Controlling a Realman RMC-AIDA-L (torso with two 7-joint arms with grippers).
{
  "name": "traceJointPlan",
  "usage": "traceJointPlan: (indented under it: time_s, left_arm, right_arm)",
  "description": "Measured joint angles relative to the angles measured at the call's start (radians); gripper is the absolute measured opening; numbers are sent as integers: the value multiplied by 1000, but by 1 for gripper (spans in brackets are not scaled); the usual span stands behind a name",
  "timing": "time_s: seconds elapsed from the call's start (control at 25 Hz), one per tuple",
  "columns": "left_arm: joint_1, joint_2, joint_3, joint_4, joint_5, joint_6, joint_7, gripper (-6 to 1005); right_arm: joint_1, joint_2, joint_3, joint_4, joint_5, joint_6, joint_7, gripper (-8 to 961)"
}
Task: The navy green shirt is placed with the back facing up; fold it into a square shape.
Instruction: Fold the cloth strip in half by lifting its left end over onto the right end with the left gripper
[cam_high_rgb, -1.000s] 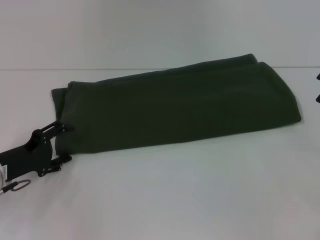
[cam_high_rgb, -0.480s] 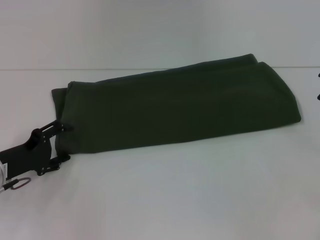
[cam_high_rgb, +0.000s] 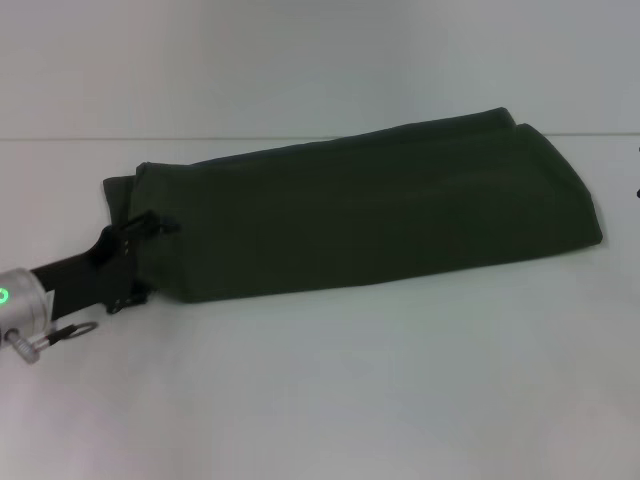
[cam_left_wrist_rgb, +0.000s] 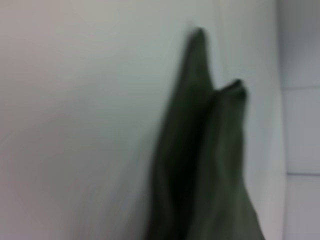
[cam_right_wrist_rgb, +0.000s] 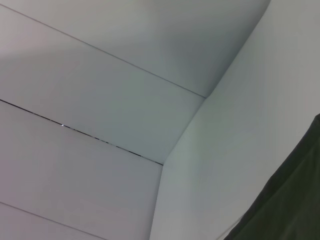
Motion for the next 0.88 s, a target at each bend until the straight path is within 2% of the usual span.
traceJointPlan:
  time_s: [0.12,0.28,0.72,0.88]
  left_arm:
    - [-12,-2,-3,2,-14,33,52,859]
    - [5,-1,-6,5,-21,49,49,853]
    - [22,6,24,-14,17,6,-26,838]
    - [7,-1,15,-9,8,-48,-18,832]
  right_arm:
    - [-3,0,2,0,0,-1,0,927]
    - [-6,1,9,0,-3,-1,0,927]
    - [-7,4,9,3,-5,-7,1,927]
    - [-6,5,9,3,-5,-8,1,927]
